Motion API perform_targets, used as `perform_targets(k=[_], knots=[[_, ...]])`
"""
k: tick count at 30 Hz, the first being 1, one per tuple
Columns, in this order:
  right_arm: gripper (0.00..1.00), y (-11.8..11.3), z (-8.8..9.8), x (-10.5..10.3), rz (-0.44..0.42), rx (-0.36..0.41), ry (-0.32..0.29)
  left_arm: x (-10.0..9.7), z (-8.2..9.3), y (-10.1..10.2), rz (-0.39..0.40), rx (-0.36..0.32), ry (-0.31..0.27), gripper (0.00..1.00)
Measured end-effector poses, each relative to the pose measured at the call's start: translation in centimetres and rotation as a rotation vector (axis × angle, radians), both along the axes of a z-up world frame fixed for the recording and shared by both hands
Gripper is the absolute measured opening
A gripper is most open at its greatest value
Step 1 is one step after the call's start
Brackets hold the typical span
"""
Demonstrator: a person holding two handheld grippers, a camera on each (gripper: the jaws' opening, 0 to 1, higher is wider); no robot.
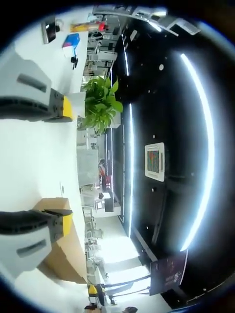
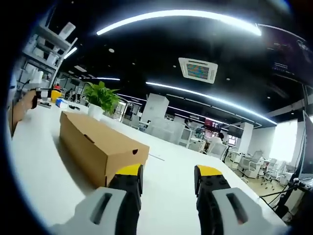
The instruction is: Operate the shoe box by opening the lid, removing the specified soft item, and placing it in the target area until the item is outside and the box remains undamaged.
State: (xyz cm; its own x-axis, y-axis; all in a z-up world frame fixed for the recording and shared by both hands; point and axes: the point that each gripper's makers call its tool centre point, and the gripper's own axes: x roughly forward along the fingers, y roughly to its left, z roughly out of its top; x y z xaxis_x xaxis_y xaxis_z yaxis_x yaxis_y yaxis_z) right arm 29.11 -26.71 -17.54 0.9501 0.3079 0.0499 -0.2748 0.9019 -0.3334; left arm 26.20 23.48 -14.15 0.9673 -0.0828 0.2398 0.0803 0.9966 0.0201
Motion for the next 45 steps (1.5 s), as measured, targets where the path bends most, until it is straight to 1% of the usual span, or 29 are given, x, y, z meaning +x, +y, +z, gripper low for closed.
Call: perform_targets(k=[7,10,13,17,20,22,24,27,32,34,38,40,45], knots=[[0.43,1.3,-0.2,-0.2,0.054,-0.009,0.013,0.0,-0.1,0.0,-0.015,-0.024,0.010,0.74],[0.43,1.7,-0.2,-0.3,0.072,-0.012,0.011,0.0,-0.2,-0.1,-0.011,-0.017,0.014,0.74],[0.43,1.9,0.0,-0.5,0.091,0.004,0.006,0.0,-0.1,-0.2,-0.012,-0.009,0.015,0.74],[0.43,2.1,0.3,-0.6,0.112,0.022,0.005,-0.3,0.3,-0.6,-0.026,0.003,0.023,0.74],[0.43,2.1,0.9,-0.9,0.123,0.022,0.006,-0.7,1.0,-1.1,-0.041,0.025,0.033,0.74],[0.43,2.5,1.7,-1.3,0.154,0.039,-0.007,-1.0,1.4,-1.5,-0.057,0.049,0.048,0.74],[0.43,2.9,2.3,-1.6,0.179,0.050,-0.013,-1.2,1.4,-1.9,-0.067,0.083,0.067,0.74],[0.43,3.8,2.8,-1.9,0.216,0.043,-0.010,-1.3,1.2,-2.3,-0.081,0.103,0.081,0.73],[0.43,5.2,2.8,-2.1,0.275,0.040,0.010,-1.2,1.0,-2.7,-0.132,0.071,0.096,0.72],[0.43,5.6,2.6,-2.1,0.283,0.025,0.024,-1.0,0.9,-3.0,-0.147,0.069,0.106,0.72],[0.43,5.9,2.3,-2.1,0.292,-0.010,0.043,-0.7,0.6,-3.6,-0.171,0.086,0.123,0.71],[0.43,6.0,2.3,-2.0,0.302,-0.008,0.053,-0.5,0.5,-3.7,-0.182,0.086,0.131,0.70],[0.43,6.3,2.1,-1.8,0.317,-0.001,0.072,-0.1,-0.1,-5.2,-0.254,0.062,0.155,0.69]])
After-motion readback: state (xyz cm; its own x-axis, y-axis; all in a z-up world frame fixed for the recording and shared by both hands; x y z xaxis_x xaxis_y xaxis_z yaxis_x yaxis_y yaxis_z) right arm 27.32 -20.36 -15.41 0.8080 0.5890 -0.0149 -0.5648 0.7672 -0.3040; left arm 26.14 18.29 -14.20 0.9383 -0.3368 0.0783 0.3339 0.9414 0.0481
